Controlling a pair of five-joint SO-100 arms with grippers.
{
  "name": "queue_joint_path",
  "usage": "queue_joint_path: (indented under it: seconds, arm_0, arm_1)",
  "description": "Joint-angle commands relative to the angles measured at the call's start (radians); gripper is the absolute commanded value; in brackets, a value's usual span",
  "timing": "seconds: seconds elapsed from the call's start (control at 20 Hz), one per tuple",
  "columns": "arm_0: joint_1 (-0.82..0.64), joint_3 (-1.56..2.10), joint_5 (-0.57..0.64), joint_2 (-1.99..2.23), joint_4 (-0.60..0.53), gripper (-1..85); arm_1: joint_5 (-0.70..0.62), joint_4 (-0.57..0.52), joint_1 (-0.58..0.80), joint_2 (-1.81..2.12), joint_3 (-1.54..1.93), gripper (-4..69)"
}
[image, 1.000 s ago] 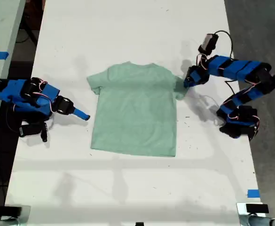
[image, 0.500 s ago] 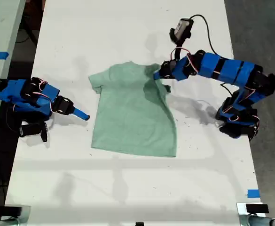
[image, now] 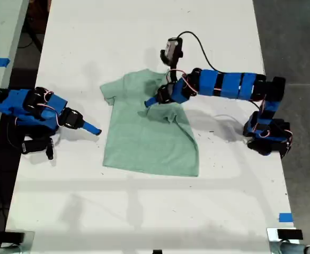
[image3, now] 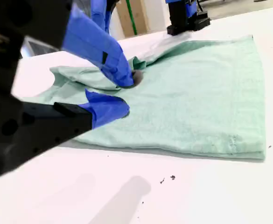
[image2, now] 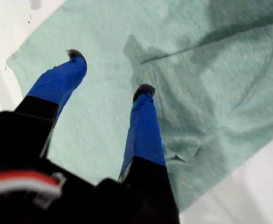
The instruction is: Fold t shirt
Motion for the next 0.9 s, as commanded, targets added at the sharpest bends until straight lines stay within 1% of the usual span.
queue_joint_path:
  seconds: [0.0,0.1,0.2,0.3,0.4,0.45,0.55,0.6,0.7,0.85]
  arm_0:
    - [-0.003,-0.003,-0.003,0.008,-0.015,6.2]
    - [-0.003,-0.003,-0.003,0.008,-0.015,6.2]
    - [-0.003,-0.003,-0.003,0.008,-0.015,6.2]
    - [-0.003,-0.003,-0.003,0.008,-0.015,6.2]
    - [-0.003,-0.003,-0.003,0.008,-0.015,6.2]
    - [-0.003,-0.003,-0.003,0.008,-0.015,6.2]
    - [-0.003,-0.003,-0.003,0.008,-0.015,6.2]
    - [-0.003,-0.003,-0.003,0.008,-0.015,6.2]
    - [-0.003,-0.003,-0.003,0.008,-0.015,6.2]
    - [-0.003,-0.003,-0.003,0.009,-0.015,6.2]
  arm_1:
    - [0.031,0.129,0.06,0.296,0.058,0.2]
    - [0.049,0.126,0.08,0.606,0.342,0.3]
    - [0.109,0.101,0.078,0.96,0.687,0.3]
    - [0.179,0.072,0.04,1.269,1.015,0.4]
    - [0.221,0.048,0.009,1.562,1.304,0.4]
    - [0.216,0.057,-0.002,1.721,1.417,0.4]
    - [0.227,0.166,0.006,2.013,1.624,0.4]
    - [0.275,0.204,0.02,2.0,1.664,0.4]
    - [0.339,0.176,0.025,2.005,1.724,0.4]
    - [0.4,0.221,0.035,2.005,1.733,0.4]
